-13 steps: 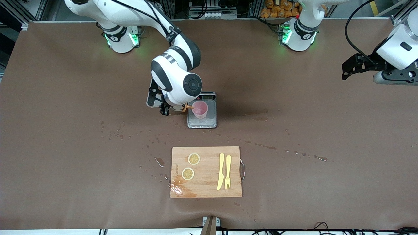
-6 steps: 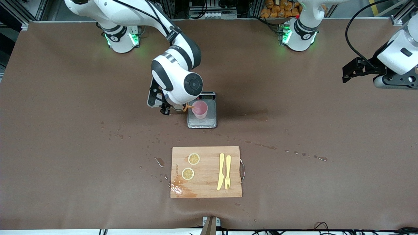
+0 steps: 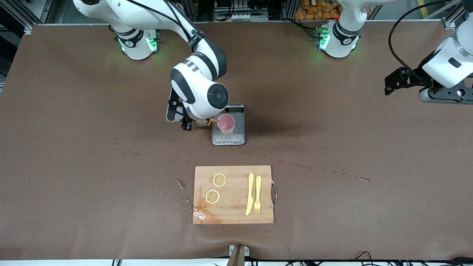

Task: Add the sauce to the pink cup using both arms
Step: 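Tilt the bottle with the right gripper and squeeze sauce into the cup, then carry the bottle with the right gripper away from the cup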

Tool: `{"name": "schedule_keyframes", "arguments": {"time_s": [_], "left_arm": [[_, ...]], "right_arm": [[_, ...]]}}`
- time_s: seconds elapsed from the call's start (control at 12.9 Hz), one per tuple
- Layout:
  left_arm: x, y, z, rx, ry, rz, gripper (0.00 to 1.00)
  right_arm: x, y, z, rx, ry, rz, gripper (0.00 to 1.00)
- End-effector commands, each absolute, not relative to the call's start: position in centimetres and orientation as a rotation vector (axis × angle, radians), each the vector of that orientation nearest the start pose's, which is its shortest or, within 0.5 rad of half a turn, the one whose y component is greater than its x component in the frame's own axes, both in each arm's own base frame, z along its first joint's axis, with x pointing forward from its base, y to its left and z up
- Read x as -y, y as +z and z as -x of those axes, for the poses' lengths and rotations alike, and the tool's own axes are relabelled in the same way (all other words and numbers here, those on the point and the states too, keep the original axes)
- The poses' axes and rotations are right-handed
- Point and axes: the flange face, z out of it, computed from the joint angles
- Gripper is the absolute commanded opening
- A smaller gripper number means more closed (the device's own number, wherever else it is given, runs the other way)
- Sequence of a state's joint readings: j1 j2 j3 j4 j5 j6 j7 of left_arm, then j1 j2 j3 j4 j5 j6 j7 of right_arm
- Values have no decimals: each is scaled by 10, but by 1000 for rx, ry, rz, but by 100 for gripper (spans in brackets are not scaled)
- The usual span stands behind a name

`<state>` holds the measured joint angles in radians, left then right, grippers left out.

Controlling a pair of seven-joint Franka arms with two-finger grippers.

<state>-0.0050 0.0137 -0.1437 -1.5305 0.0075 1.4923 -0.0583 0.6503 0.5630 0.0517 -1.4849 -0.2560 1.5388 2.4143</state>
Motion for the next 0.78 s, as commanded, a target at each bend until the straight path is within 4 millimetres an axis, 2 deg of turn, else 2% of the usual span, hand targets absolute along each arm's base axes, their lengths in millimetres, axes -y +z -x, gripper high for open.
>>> {"name": "schedule_keyframes", "arguments": {"time_s": [0.0, 0.31, 0.7], "left_arm": [[82, 634, -547, -149, 64, 3121, 100], [82, 635, -547, -149, 62, 3121, 100], [85, 635, -546, -157, 62, 3122, 100]], "right_arm": [[-379, 346, -523, 1941, 270, -1793, 0], [-348, 382, -539, 2042, 90, -1856, 0], [-312, 393, -544, 2158, -52, -1928, 0]]}}
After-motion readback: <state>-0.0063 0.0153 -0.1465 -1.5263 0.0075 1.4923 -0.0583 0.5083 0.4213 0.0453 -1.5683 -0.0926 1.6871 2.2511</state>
